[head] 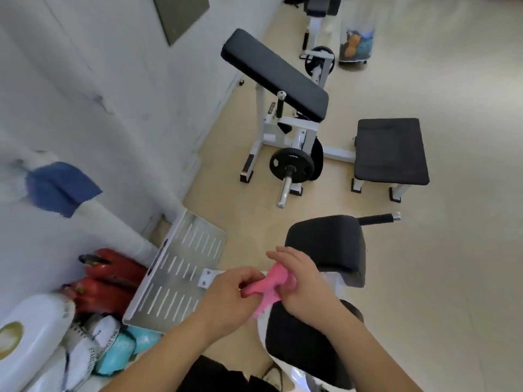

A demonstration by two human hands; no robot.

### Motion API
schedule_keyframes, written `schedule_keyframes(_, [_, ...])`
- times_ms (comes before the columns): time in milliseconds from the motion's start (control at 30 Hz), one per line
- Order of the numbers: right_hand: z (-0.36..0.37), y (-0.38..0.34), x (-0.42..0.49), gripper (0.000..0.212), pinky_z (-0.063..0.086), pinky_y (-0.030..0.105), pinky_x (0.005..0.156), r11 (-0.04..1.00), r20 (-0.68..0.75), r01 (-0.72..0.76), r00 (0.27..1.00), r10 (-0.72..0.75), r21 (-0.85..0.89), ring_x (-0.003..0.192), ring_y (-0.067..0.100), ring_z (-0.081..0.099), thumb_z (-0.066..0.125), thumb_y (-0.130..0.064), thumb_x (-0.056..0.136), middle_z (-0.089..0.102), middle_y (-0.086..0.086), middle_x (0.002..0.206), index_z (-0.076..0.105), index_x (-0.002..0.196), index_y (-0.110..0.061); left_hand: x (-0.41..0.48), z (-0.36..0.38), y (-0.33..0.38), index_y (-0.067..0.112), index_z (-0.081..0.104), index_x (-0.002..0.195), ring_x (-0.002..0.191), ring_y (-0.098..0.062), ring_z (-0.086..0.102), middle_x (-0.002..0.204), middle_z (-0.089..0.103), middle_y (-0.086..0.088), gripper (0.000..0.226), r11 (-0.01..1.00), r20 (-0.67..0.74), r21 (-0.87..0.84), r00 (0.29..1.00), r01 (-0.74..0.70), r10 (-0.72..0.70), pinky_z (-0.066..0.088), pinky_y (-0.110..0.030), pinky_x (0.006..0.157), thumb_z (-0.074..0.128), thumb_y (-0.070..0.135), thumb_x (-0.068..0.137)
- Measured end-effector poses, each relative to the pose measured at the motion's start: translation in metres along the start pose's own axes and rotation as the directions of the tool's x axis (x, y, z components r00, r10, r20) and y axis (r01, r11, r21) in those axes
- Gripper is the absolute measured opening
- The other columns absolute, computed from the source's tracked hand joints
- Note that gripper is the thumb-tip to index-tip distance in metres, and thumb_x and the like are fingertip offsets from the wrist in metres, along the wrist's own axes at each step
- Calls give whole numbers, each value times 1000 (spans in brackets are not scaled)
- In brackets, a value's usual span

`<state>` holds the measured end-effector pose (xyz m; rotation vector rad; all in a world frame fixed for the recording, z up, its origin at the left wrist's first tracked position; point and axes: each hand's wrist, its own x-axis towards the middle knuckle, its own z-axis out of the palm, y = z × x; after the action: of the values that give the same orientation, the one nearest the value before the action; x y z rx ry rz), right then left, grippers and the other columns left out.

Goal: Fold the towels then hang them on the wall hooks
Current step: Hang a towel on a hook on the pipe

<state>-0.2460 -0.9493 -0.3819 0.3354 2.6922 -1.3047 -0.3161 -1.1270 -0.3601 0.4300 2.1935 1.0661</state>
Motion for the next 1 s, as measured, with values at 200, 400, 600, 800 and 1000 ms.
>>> schedule_keyframes(200, [23, -101, 72, 15, 51, 27, 65, 999, 188, 16, 982, -7, -48, 79, 12, 63, 66, -22, 79, 67, -7, 89, 63, 93, -28, -22, -106, -35, 34, 74, 95, 85, -1, 69, 90, 75, 13, 19, 999, -289, -23, 956, 44, -48, 56, -24, 78, 71, 26, 78])
schedule_keyframes(400, [57, -182, 141, 11, 57, 33, 66, 990, 117, -13, 993, -4, 143, 68, 12, 62, 71, -17, 80, 70, 11, 82, 64, 88, -19, -24, -205, -75, 14, 66, 82, 59, -1, 48, 71, 64, -2, 20, 993, -365, -66, 923, 100, -117, 43, -18, 60, 76, 31, 80])
schedule_keyframes(600, [85, -245, 210, 11, 57, 25, 67, 938, 79, -113, 993, 92, 328, 74, 1, 68, 72, -18, 91, 75, -5, 86, 65, 98, -21, -6, -309, -84, 28, 71, 90, 67, 2, 62, 82, 73, 8, 11, 997, -369, -75, 928, 25, -51, 50, -15, 65, 70, 18, 85])
schedule_keyframes(800, [77, -289, 280, 16, 59, 39, 90, 898, 54, -104, 994, 90, 427, 103, 22, 71, 69, -30, 97, 75, 3, 107, 70, 109, -21, 49, -383, -75, 38, 64, 96, 82, -3, 68, 88, 72, 8, 21, 994, -468, -105, 882, 7, -55, 58, -18, 73, 70, 20, 87])
schedule_keyframes(1000, [61, -309, 396, 17, 58, 38, 88, 943, -33, -44, 998, 59, 331, 97, 20, 70, 67, -38, 95, 74, 1, 100, 69, 101, -22, 130, -437, -55, 33, 63, 94, 75, -5, 67, 86, 72, 9, 15, 997, -506, -77, 860, 28, -63, 57, -22, 70, 68, 20, 88])
